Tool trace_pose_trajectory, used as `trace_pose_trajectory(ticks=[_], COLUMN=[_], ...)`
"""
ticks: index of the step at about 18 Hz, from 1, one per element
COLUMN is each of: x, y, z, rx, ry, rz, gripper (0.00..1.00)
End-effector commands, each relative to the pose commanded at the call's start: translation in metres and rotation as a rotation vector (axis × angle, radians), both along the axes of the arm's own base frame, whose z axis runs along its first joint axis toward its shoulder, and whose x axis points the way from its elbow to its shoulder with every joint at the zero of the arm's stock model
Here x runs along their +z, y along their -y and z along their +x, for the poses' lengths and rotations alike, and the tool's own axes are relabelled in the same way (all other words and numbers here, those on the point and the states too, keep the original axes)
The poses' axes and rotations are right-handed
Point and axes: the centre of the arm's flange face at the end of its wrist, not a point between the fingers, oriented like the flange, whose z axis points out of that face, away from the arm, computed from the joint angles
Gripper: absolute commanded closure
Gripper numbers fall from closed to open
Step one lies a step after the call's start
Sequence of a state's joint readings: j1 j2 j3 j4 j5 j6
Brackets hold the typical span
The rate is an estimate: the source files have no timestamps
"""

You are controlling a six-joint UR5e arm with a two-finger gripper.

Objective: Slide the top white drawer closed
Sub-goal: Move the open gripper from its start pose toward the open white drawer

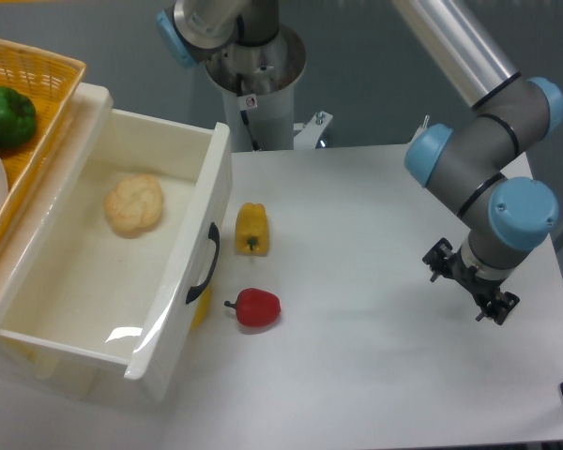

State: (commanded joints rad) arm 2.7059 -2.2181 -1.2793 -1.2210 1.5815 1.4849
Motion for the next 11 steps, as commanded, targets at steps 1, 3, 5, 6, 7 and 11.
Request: trace_pose_trajectory(ticks=[1, 3, 5, 6, 7, 11], x=[-0.001, -0.002, 0.001, 0.001, 0.002, 0.005], y=[-0.001, -0.002, -0.006, -0.011, -0.013, -0.012], z=[0.001, 0.004, 0.006, 0.010, 0.013, 0.029], rx=[-0.002, -0.005, -0.011, -0.020, -0.025, -0.026], ry=[0.003, 0.005, -0.003, -0.004, -0.005, -0.026], rz=[-0.001, 0.001, 0.005, 0.002, 0.001, 0.009], gripper=[0.00, 0.00, 0.00, 0.00, 0.00, 0.00])
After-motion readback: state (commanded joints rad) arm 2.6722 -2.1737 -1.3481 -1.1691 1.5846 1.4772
